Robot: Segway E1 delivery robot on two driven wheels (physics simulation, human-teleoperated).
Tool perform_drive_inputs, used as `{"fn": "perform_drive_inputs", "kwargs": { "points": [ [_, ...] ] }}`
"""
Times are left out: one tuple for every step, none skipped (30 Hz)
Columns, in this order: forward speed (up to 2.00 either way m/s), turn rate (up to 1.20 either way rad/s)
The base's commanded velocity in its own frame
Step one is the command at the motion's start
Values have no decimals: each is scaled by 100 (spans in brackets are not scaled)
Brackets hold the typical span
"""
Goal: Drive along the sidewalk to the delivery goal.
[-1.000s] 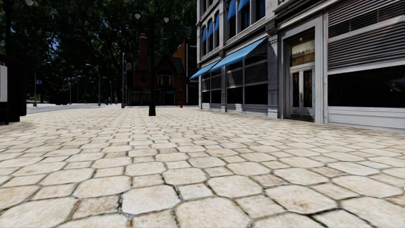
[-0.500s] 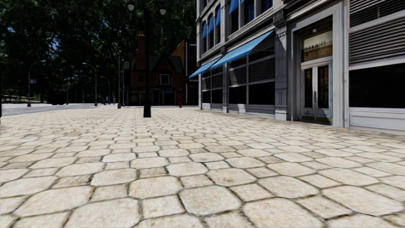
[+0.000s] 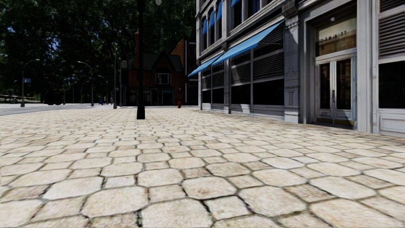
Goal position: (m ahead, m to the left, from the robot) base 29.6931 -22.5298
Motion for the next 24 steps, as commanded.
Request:
{"fn": "perform_drive_inputs", "kwargs": {
  "points": [
    [200, 9],
    [200, 9],
    [200, 9],
    [200, 9],
    [200, 10],
    [200, 10],
    [200, 10],
    [200, 13],
    [200, 14],
    [200, 14],
    [200, 15],
    [200, 16],
    [200, 18],
    [200, 18],
    [200, 19],
    [200, 19],
    [200, 19],
    [200, 19],
    [200, 19],
    [200, 19],
    [200, 19],
    [200, 19],
    [200, 19],
    [200, 19]
  ]
}}
